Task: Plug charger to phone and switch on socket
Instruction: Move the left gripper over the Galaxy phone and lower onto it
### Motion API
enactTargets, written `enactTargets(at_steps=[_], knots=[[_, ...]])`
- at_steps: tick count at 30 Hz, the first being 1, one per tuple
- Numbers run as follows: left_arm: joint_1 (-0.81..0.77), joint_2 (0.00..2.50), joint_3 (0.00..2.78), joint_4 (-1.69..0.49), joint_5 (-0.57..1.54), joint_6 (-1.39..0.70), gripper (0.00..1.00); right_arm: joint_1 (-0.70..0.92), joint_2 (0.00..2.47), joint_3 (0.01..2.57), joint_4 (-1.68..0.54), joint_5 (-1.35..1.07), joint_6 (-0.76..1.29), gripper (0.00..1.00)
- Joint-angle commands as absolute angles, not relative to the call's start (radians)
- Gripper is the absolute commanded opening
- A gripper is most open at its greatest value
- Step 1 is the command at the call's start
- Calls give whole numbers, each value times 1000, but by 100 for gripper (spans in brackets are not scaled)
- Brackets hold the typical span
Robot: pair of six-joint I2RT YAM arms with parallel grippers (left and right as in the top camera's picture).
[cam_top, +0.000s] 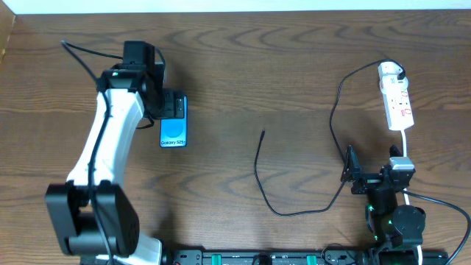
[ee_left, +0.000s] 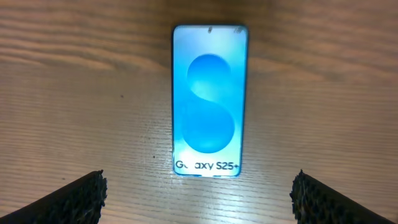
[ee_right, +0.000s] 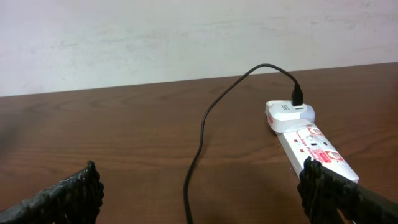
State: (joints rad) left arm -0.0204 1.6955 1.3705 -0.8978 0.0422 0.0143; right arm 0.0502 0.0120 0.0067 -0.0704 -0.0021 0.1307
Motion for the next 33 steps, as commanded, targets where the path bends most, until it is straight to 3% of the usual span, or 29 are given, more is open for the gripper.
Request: enactTargets(at_steps=[1,9,10,11,12,13,14,15,33], knots=[[-16,1730,1390,-903,-3,3,95,60,6,6,-75,9,141,99],[-16,1746,1389,-905,-4,3,95,60,6,6,-75,9,141,99],[-16,1746,1389,-910,-4,3,86,60,6,6,-75,9,141,99],[-16,1746,1389,-912,-5,3,54,60,6,6,-75,9,141,99],[-16,1746,1389,-906,-4,2,39,60,6,6,-75,9,141,99],[-16,1746,1389,-902,2,2,37,60,6,6,-75,9,141,99],[-16,1746,1389,-900,8,3,63,60,6,6,-75,9,141,99],[-16,1746,1389,-897,15,2,98,60,6,6,-75,9,141,99],[-16,1813,1402,-900,19,-13,98,60,6,6,-75,9,141,99]])
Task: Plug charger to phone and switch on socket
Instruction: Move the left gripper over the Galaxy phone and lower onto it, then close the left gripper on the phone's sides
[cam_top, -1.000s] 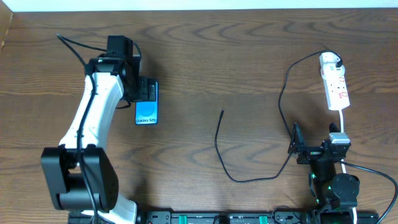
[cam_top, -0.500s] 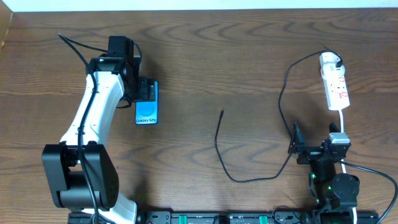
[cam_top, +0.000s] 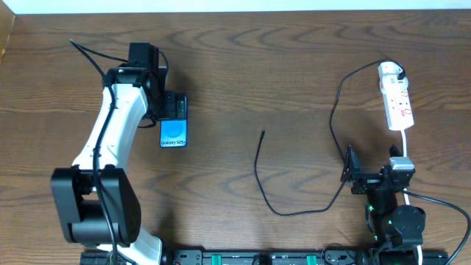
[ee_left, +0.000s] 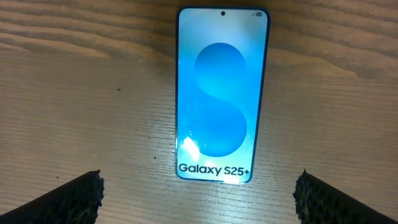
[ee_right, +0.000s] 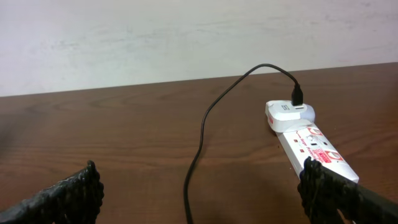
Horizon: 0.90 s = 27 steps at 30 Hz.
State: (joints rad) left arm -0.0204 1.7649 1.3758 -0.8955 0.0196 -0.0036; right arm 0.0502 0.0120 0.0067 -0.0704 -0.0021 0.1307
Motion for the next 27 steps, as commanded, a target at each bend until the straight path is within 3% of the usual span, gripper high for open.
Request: enactTargets(at_steps=[1,27], knots=[[-16,1827,1406,-900,19,-13,98,60,6,6,-75,9,141,99],[-19,2040,1411,-757,64,-23,98,60,6,6,-75,9,141,99]])
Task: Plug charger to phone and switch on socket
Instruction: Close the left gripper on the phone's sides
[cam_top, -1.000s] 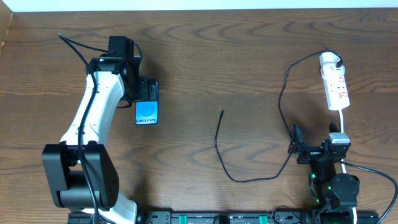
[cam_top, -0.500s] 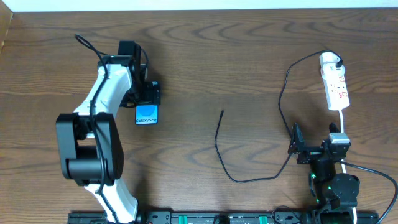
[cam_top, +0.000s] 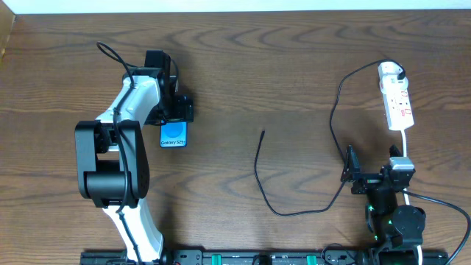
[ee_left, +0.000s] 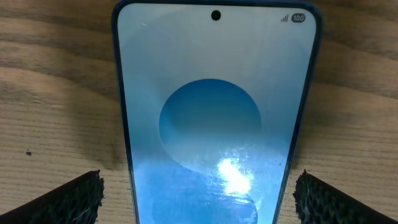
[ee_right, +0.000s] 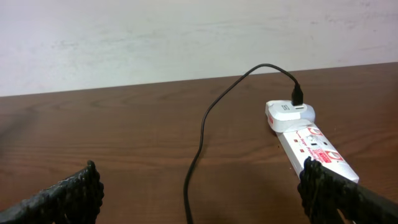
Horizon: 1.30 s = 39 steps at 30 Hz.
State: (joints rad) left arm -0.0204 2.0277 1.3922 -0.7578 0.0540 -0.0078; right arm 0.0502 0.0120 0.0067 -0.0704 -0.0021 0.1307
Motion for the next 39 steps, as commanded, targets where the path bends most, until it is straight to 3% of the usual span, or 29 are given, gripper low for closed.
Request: enactTargets(at_steps=[1,39], knots=[[-18,2040,1411,-756,64,-23,98,60,6,6,-75,9,141,99],[-19,2088,1408,-743,70,-24,98,60,6,6,-75,9,141,99]])
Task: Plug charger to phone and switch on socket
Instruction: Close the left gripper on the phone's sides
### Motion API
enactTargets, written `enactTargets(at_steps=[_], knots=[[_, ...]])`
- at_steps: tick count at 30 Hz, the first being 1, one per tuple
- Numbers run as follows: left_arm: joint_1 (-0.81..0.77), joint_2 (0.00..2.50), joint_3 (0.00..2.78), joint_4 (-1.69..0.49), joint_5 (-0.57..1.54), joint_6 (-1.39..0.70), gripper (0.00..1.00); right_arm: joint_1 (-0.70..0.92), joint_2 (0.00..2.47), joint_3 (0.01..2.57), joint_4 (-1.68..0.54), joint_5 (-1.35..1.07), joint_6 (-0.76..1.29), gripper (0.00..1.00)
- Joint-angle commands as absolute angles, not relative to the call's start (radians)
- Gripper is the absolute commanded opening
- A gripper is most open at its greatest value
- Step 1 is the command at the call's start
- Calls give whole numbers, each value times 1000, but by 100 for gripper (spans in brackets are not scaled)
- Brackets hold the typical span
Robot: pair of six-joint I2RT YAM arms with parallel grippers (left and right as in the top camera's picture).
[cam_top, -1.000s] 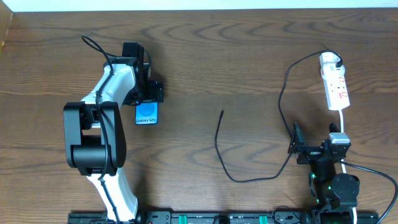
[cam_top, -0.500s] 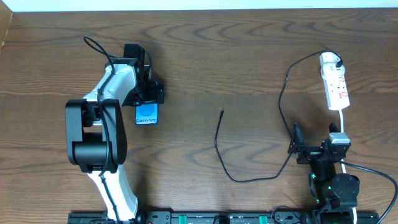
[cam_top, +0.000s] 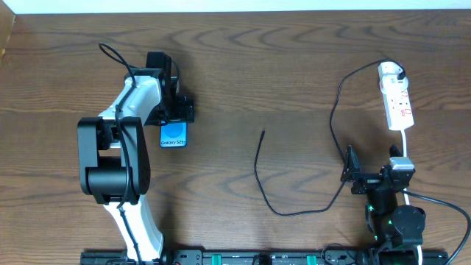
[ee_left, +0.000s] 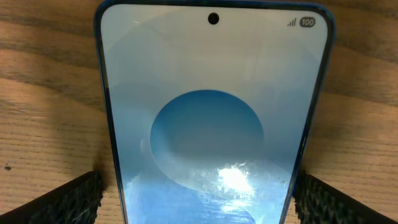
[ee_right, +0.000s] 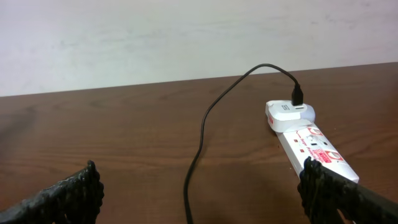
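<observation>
A lit blue phone (cam_top: 174, 135) reading "Galaxy S25+" lies flat at the table's left. My left gripper (cam_top: 175, 110) is low over its far end. In the left wrist view the phone (ee_left: 211, 81) fills the frame between the two fingers (ee_left: 68, 199), and the left gripper (ee_left: 199, 183) is open, straddling it. The black charger cable (cam_top: 259, 173) runs from its free plug end (cam_top: 263, 132) to the adapter (cam_top: 390, 71) in the white socket strip (cam_top: 399, 109). My right gripper (cam_top: 352, 179) stands open near the front right, with the cable (ee_right: 196, 168) and strip (ee_right: 314, 146) ahead of it.
The dark wooden table (cam_top: 294, 59) ends at a pale wall along the far edge. The strip's white lead (cam_top: 405, 143) runs down past the right arm's base. A black rail (cam_top: 280, 258) lines the front edge.
The left gripper has come slightly closer to the phone, which now looks larger and spans nearly the whole gap between the fingers. The right arm, cable and strip are unchanged.
The left gripper first hovered open above the phone with the whole screen in its view. Then it was lower, then lower still with only the phone's upper part showing. Now it straddles the phone closely. The right arm has stayed still throughout.
</observation>
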State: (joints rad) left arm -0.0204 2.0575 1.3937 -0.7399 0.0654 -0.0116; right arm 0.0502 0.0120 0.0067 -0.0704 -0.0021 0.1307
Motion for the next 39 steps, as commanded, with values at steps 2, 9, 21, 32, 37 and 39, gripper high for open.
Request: enactTargets(at_steps=[2,9,21,32,37,39], knots=[[-19,2088,1408,-743,79,-23,98,60,6,6,-75,9,141,99],[-19,2088,1404,-742,80,-24,98,60,6,6,-75,9,141,99],[-19,2088,1386,-741,79,-23,98,60,6,6,-75,9,141,99],[-19,2088,1386,-734,79,-23,98,60,6,6,-75,9,141,99],[-19,2088,1386,-734,79,-23,99,60,6,6,-75,9,141,99],[-19,2088,1386,-734,79,-23,99,60,6,6,-75,9,141,99]])
